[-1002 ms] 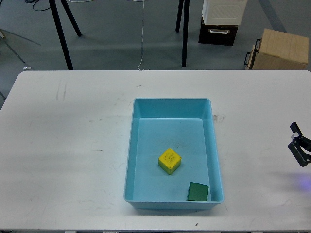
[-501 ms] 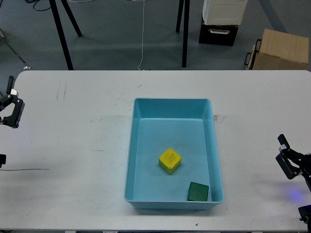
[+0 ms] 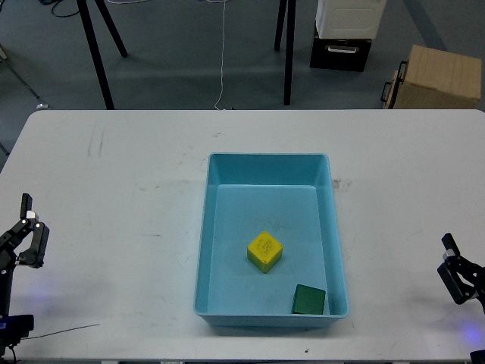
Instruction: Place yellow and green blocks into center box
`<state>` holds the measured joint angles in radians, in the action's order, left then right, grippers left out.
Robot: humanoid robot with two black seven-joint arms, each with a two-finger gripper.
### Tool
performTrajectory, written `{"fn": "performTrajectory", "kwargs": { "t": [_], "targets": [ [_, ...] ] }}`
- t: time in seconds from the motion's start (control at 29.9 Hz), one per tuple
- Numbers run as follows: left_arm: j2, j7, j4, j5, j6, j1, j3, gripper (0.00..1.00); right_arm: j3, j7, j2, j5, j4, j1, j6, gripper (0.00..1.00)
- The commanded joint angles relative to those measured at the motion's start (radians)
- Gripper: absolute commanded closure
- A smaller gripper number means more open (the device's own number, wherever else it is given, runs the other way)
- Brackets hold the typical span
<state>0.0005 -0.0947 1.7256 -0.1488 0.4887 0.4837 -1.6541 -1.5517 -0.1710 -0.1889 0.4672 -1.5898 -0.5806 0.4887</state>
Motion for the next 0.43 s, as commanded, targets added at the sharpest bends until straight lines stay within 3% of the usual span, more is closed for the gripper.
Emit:
{"fn": "performTrajectory", "kwargs": {
  "t": [0.0,0.4],
  "targets": [
    [-0.001,-0.002,0.000,0.000,0.000,0.015,0.007,0.00,-0.004,-0.001,0.003,-0.013,-0.018,-0.013,0.000,0.00],
    [-0.001,0.000,0.008,-0.005,0.000,0.006,0.138,0.00,-0.004,0.001,0.019,-0.110,-0.044,0.001,0.000,0.00]
  ]
}}
